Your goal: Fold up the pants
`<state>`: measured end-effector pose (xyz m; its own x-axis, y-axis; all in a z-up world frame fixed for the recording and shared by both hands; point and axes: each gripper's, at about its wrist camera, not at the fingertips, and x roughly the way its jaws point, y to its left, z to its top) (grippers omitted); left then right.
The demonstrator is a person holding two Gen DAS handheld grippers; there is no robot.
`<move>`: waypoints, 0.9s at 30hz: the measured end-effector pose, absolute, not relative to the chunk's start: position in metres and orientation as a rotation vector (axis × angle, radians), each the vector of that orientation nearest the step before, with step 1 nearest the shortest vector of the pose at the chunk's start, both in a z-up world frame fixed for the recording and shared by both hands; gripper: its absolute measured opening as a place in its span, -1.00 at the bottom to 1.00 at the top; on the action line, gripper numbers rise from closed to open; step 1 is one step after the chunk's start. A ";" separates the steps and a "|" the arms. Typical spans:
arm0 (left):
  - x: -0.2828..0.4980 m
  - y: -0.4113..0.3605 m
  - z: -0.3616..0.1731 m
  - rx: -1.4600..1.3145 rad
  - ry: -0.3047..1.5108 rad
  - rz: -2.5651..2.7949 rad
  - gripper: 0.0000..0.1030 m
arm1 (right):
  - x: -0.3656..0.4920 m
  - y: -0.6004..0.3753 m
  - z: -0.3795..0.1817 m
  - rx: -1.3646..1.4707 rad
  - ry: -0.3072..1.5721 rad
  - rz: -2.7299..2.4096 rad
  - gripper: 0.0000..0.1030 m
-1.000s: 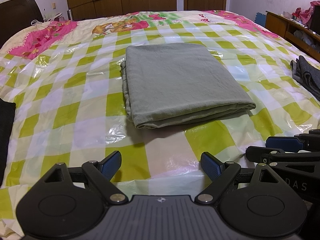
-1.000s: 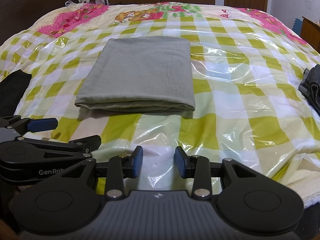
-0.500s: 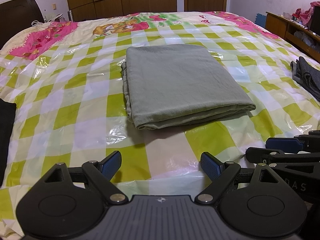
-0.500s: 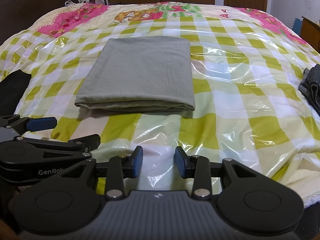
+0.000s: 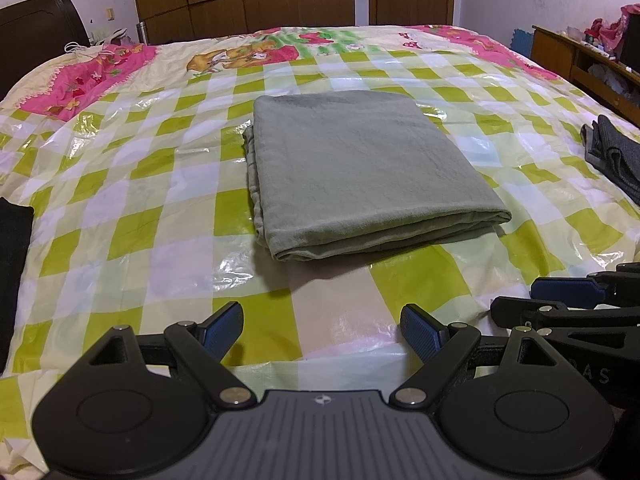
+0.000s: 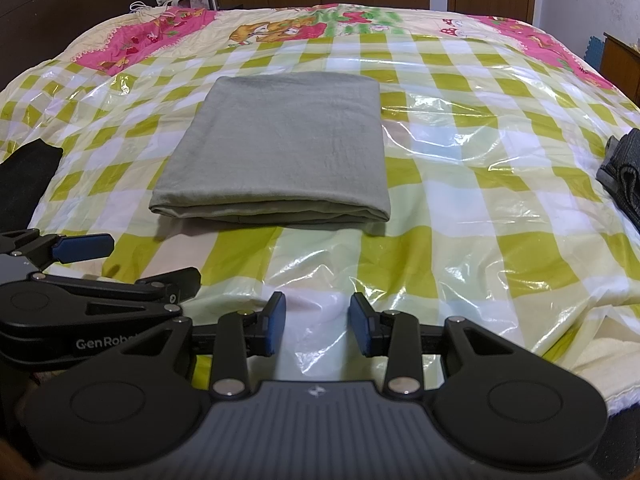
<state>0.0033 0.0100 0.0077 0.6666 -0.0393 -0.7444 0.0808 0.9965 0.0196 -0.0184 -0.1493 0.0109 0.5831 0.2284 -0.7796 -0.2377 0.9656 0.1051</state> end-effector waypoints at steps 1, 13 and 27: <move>0.003 0.009 0.008 0.053 0.838 -0.067 0.86 | -0.018 -0.148 0.011 -0.012 0.908 0.272 -0.29; 0.003 0.008 0.008 0.054 0.837 -0.066 0.83 | -0.018 -0.147 0.012 -0.012 0.909 0.271 -0.29; 0.002 0.007 0.008 0.058 0.836 -0.064 0.81 | -0.019 -0.146 0.012 -0.013 0.909 0.270 -0.29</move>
